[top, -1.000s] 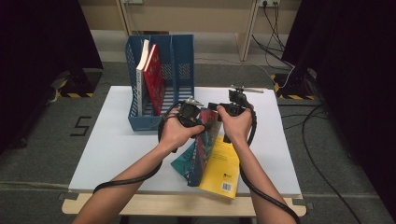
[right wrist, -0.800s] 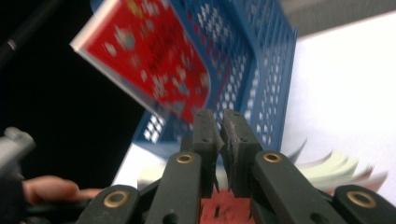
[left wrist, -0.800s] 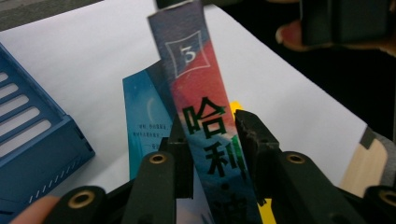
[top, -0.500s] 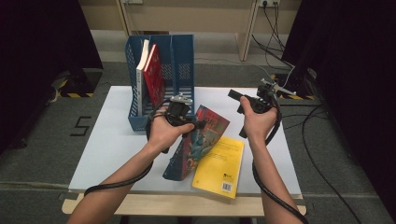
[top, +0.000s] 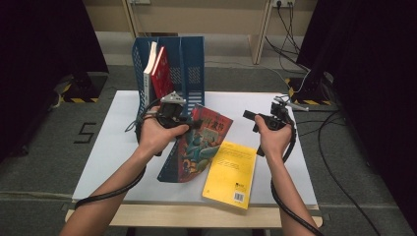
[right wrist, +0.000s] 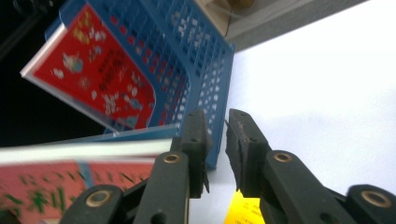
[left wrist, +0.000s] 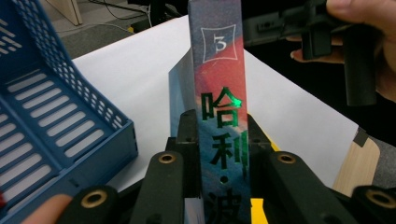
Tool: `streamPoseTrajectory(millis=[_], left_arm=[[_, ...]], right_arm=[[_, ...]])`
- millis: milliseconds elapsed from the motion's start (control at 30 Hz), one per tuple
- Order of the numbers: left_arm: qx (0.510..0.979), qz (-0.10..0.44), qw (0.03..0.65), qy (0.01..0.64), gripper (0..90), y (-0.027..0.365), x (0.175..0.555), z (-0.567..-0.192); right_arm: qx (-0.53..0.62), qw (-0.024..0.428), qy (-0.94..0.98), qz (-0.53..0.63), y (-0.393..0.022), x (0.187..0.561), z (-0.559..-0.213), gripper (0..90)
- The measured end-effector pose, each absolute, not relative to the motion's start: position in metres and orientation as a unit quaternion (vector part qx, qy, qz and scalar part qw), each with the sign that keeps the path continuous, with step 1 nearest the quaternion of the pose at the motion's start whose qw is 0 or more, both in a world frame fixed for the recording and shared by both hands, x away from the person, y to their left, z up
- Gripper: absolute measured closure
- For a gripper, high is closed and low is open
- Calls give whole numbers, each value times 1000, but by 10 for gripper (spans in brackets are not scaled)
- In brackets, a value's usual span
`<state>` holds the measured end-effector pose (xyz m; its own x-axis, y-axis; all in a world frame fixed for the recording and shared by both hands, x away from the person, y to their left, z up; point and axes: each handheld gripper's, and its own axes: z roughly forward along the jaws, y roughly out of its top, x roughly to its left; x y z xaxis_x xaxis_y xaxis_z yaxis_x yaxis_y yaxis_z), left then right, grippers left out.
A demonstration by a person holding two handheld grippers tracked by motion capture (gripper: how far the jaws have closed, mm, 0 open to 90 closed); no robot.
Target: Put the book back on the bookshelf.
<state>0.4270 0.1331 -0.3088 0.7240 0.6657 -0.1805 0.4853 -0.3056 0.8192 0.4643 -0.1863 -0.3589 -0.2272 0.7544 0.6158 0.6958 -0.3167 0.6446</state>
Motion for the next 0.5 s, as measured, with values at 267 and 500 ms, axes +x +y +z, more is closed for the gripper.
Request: streamPoseTrajectory(millis=[267,500], left_arm=[[800,106,468,361,738,146,425,-311],[797,118,469,360,737,153,422,-309]], right_arm=[[618,24,606,501,-166,471,-365,813],[615,24,616,492,-155,473,-368,820]])
